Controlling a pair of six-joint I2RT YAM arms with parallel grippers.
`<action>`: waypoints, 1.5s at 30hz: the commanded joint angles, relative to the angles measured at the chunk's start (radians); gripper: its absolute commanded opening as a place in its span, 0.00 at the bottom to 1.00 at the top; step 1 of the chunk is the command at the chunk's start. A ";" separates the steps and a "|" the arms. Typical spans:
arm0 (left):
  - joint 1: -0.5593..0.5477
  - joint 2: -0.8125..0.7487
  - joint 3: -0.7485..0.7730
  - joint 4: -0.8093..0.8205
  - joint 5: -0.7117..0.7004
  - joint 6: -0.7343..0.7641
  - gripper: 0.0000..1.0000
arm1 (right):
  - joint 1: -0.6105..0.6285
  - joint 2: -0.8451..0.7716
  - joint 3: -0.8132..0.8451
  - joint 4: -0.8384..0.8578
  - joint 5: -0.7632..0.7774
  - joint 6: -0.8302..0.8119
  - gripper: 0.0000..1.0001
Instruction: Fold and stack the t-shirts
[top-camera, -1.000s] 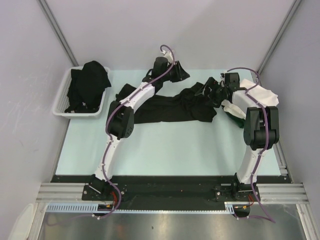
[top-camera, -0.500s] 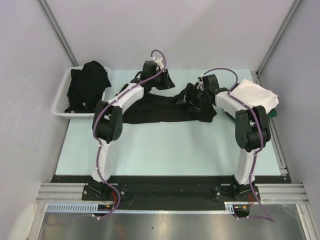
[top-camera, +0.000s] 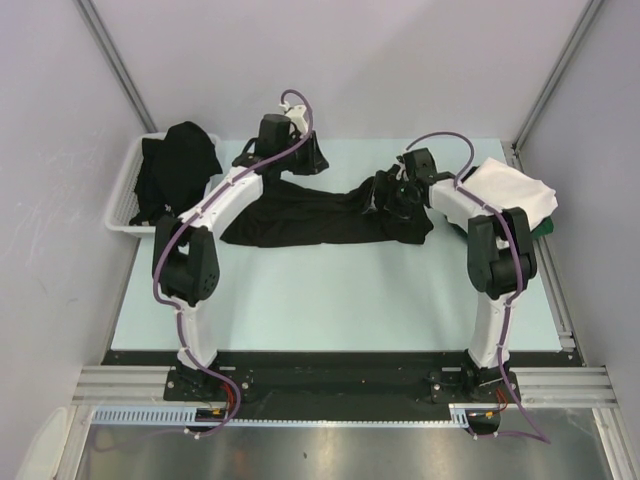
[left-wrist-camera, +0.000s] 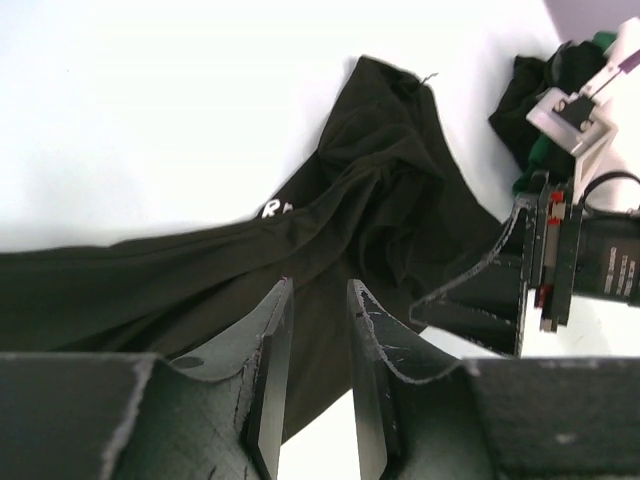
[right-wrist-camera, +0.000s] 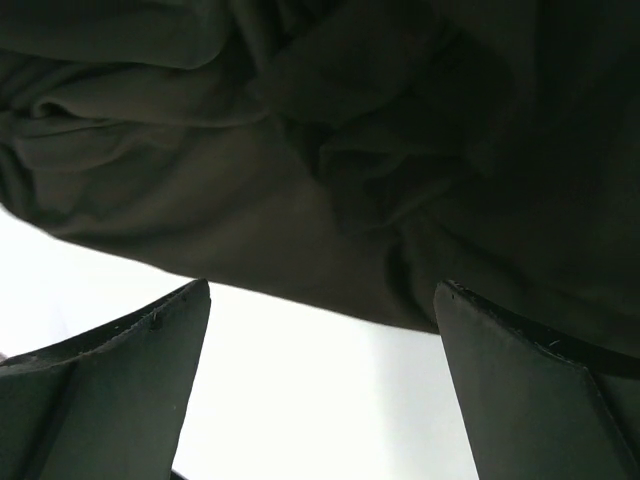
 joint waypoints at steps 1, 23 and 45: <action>0.003 -0.053 0.008 -0.032 -0.018 0.040 0.33 | 0.019 0.036 0.072 -0.037 0.092 -0.088 1.00; 0.005 -0.196 -0.116 -0.103 -0.039 0.103 0.33 | 0.192 -0.039 0.132 -0.072 0.787 -0.189 1.00; 0.005 -0.225 -0.144 -0.136 -0.048 0.120 0.33 | 0.194 0.051 0.076 0.027 0.529 -0.235 0.82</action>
